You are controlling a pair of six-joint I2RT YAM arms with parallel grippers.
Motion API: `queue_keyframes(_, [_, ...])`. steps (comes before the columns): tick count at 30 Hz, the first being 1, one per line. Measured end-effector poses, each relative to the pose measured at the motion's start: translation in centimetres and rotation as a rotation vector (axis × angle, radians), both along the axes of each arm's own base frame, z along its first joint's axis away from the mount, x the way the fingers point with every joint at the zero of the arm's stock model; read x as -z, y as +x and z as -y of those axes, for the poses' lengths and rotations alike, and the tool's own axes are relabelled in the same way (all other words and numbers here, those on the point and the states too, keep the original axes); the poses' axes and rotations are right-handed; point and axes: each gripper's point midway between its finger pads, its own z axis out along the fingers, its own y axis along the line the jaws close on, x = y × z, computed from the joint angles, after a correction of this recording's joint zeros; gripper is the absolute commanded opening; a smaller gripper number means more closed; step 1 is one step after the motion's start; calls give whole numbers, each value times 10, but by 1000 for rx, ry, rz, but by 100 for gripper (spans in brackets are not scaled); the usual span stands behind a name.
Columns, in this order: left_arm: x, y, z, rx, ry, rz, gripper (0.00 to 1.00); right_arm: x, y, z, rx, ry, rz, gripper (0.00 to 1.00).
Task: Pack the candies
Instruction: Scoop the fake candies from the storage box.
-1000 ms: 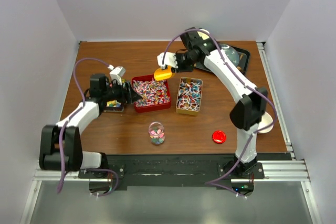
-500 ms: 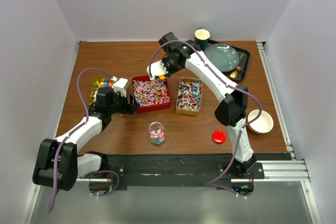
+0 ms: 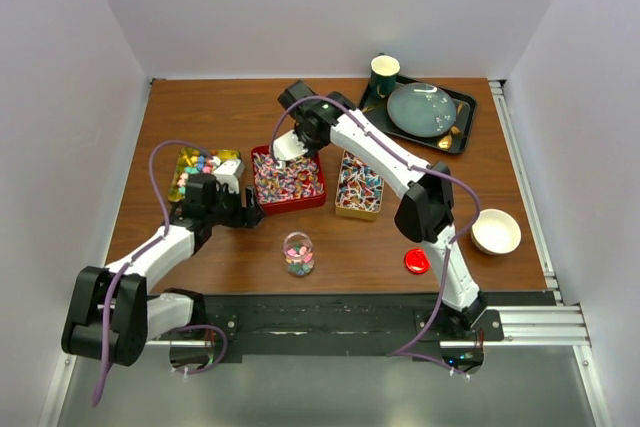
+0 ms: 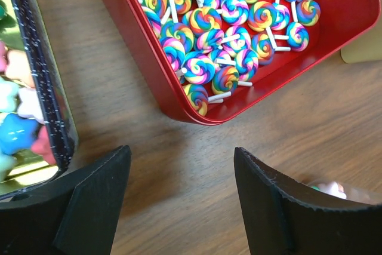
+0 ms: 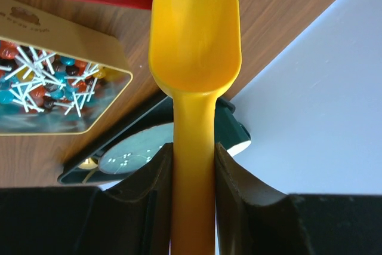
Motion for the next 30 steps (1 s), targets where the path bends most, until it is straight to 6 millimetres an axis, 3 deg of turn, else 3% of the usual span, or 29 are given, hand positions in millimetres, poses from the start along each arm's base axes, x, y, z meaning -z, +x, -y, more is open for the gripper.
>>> queue_keyframes(7, [21,-4,6,-20,-44,-95,76,3,0,-9,-18,-41,34,0])
queue_keyframes(16, [18,17,19,-21,-126,-52,75,14,-13,-28,-51,-65,56,0])
queue_keyframes(26, [17,19,22,-19,-145,-48,75,14,-43,-51,-93,-68,53,0])
queue_keyframes(30, [17,19,21,-20,-151,-48,75,12,-46,-53,-94,-69,54,0])
